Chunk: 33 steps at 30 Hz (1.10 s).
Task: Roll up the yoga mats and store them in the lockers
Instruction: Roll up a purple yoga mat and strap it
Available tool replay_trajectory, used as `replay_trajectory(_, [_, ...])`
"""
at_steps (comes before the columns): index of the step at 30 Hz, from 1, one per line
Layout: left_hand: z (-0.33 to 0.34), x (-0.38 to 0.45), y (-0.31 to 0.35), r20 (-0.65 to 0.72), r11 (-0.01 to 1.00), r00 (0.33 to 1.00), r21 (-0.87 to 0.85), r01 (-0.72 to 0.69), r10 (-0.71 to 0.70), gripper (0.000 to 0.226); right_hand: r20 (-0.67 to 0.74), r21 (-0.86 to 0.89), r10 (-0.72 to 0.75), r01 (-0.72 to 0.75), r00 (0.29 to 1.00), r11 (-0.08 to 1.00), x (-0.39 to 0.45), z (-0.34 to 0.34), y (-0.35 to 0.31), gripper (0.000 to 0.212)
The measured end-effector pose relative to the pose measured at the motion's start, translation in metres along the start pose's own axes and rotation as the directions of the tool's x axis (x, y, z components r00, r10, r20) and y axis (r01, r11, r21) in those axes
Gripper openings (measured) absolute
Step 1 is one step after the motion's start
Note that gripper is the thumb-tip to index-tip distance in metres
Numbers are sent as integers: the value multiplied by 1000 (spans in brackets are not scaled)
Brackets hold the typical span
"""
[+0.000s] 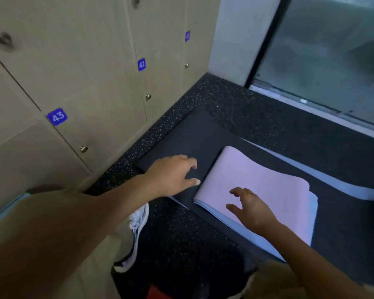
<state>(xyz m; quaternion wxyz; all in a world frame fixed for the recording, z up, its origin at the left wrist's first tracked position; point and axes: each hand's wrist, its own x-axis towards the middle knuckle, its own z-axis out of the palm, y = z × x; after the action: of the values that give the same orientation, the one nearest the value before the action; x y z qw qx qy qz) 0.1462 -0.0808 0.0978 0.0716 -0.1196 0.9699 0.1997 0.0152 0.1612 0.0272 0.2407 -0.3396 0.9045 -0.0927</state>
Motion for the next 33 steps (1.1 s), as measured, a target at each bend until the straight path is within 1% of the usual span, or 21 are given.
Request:
replay_trajectory(3, [13, 14, -8, 23, 1000, 1000, 0, 3, -3, 43, 84, 9, 54, -55, 995, 998, 26, 26, 21, 53])
replay_trajectory(5, [17, 24, -18, 39, 999, 998, -14, 45, -44, 42, 140, 1, 64, -65, 988, 998, 48, 44, 26, 55])
replay_trajectory(8, [18, 40, -38, 53, 993, 992, -24, 118, -117, 42, 206, -44, 14, -6, 978, 999, 85, 68, 23, 56])
replay_trajectory(12, [19, 52, -57, 60, 981, 981, -38, 189, -187, 44, 257, -107, -18, 47, 966, 993, 135, 103, 20, 60])
replay_trajectory(15, [27, 57, -56, 98, 979, 975, -31, 203, -199, 45, 254, -162, -5, 48, 967, 986, 166, 133, 32, 65])
replay_trajectory(19, [40, 65, -50, 186, 981, 964, -4, 193, -189, 46, 226, -228, -28, 81, 974, 970, 200, 172, 40, 70])
replay_trajectory(23, [43, 77, -51, 203, 976, 957, -25, 218, -209, 49, 217, -313, -19, 88, 976, 946, 225, 199, 45, 73])
replay_trajectory(26, [44, 88, -52, 181, 964, 951, -36, 263, -252, 49, 215, -374, 28, 55, 976, 926, 241, 214, 55, 85])
replay_trajectory(29, [48, 94, -48, 223, 955, 934, -30, 294, -280, 50, 242, -480, 42, 82, 969, 874, 250, 225, 70, 98])
replay_trajectory(33, [54, 98, -43, 249, 952, 923, -8, 306, -295, 50, 246, -498, 25, 104, 969, 861, 263, 232, 81, 111])
